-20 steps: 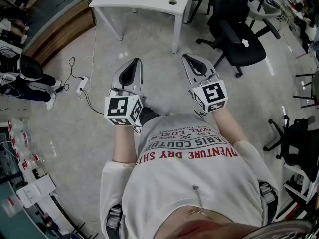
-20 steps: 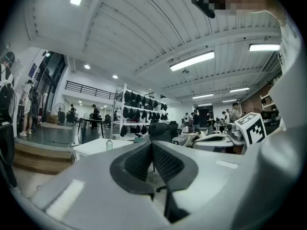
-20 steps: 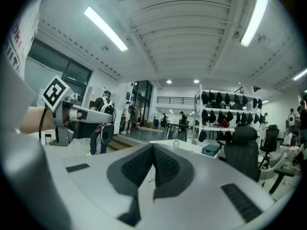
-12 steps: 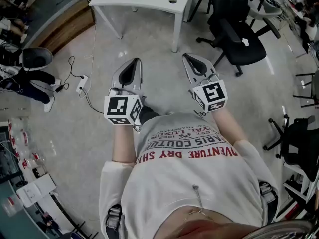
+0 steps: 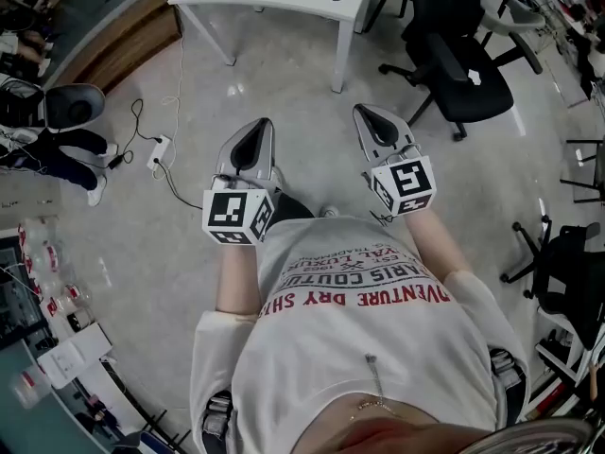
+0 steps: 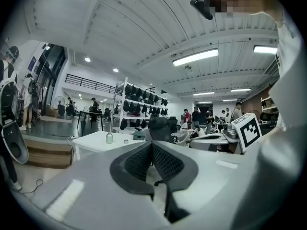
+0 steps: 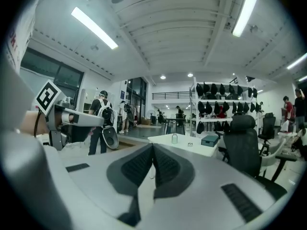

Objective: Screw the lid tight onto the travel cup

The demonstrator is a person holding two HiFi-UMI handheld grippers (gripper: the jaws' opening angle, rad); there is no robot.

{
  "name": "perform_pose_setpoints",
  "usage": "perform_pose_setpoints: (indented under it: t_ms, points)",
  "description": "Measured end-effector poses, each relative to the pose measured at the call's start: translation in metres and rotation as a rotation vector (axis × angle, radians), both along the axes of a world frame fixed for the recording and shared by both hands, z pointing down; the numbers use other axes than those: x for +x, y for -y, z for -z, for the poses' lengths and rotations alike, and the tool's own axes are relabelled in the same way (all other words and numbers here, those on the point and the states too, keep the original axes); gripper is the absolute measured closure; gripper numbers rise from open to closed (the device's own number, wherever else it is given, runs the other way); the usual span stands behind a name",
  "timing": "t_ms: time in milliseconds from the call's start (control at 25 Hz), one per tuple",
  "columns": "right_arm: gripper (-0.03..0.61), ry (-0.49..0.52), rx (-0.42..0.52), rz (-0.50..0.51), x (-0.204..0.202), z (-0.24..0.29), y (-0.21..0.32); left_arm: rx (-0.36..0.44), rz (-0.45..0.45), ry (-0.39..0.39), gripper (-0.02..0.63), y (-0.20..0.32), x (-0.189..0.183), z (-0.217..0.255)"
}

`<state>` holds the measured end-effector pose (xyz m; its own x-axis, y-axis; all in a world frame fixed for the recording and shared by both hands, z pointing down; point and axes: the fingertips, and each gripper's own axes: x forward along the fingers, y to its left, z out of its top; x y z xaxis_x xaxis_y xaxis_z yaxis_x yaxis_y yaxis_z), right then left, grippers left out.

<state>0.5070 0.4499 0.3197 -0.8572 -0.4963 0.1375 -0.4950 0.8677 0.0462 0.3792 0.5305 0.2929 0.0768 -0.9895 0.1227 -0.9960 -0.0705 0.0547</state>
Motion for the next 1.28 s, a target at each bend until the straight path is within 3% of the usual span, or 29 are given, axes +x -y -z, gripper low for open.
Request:
perform_pose_setpoints:
  t_ms: [400,840,1040,1280]
  points:
    - [0.569,-0.038,-0.035,-0.032,-0.086,-0.016,0.058,-0.011,0.024,-0.039,0.601,0.051,-0.104,-0.016]
    - [0.569,-0.070,-0.031,-0.112,-0.274,0.005,0.163,0.017,-0.066,-0.080,0.601,0.174,-0.298,0.003]
    - [0.569,-0.073,-0.019,-0.191,-0.338,0.015,0.215,0.022,-0.120,-0.090,0.601,0.226,-0.376,0.007]
    - [0.569,-0.102,-0.050,-0.240,-0.374,0.003,0.268,-0.019,-0.151,-0.103,0.601,0.278,-0.421,-0.009]
